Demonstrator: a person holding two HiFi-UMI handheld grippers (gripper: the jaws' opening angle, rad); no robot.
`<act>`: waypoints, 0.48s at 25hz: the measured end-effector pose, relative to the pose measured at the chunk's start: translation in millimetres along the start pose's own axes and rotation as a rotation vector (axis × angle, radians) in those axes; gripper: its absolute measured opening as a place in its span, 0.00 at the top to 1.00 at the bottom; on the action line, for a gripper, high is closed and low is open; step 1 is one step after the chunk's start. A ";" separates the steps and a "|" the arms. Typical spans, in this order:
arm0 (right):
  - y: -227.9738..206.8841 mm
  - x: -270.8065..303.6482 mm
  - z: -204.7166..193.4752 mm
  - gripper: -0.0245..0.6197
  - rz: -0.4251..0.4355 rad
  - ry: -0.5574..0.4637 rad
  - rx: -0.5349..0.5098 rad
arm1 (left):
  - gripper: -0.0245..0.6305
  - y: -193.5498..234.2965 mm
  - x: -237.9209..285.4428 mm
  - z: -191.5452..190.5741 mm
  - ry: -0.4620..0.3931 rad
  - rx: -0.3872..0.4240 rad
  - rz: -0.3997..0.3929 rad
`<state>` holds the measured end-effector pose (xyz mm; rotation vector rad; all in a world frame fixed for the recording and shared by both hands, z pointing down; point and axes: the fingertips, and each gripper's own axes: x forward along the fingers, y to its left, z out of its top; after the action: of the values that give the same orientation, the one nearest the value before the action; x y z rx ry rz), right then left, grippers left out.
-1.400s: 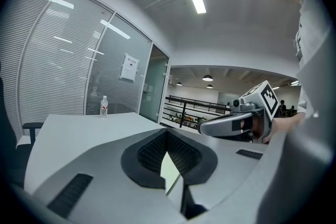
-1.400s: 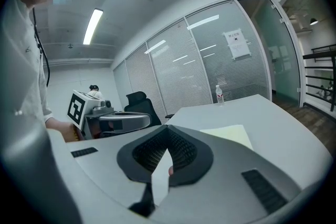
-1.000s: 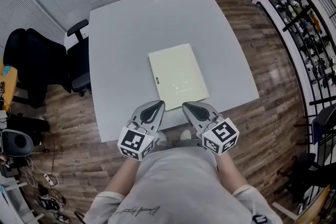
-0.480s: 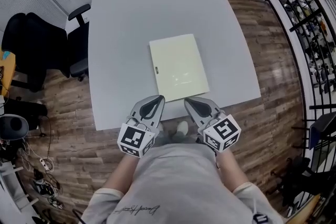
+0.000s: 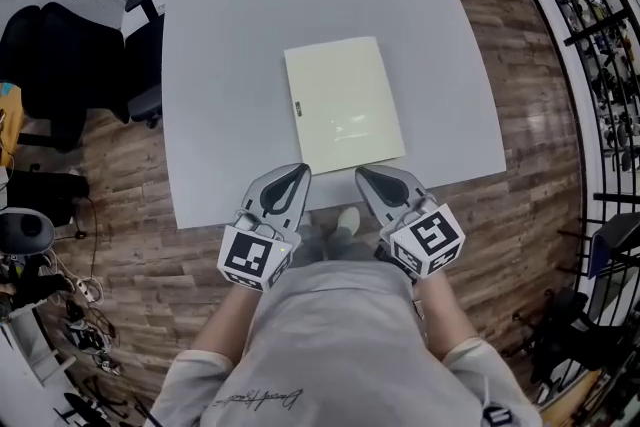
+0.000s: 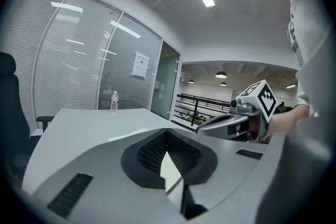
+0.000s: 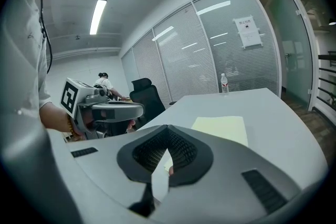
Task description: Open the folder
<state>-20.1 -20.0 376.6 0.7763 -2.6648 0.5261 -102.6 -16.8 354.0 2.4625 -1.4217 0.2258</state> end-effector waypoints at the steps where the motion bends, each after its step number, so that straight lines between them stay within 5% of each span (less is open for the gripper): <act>1: -1.1 1.1 -1.5 0.93 -0.001 0.006 -0.009 | 0.95 0.4 -0.1 -1.0 -0.002 0.002 0.004; 12: -15.4 17.3 -28.1 0.93 -0.018 0.083 -0.087 | 0.95 17.7 0.8 -34.8 0.037 -0.048 0.040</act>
<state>-19.8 -27.8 412.1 0.7365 -2.5830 0.4249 -117.3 -14.6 390.2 2.3810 -1.4455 0.2410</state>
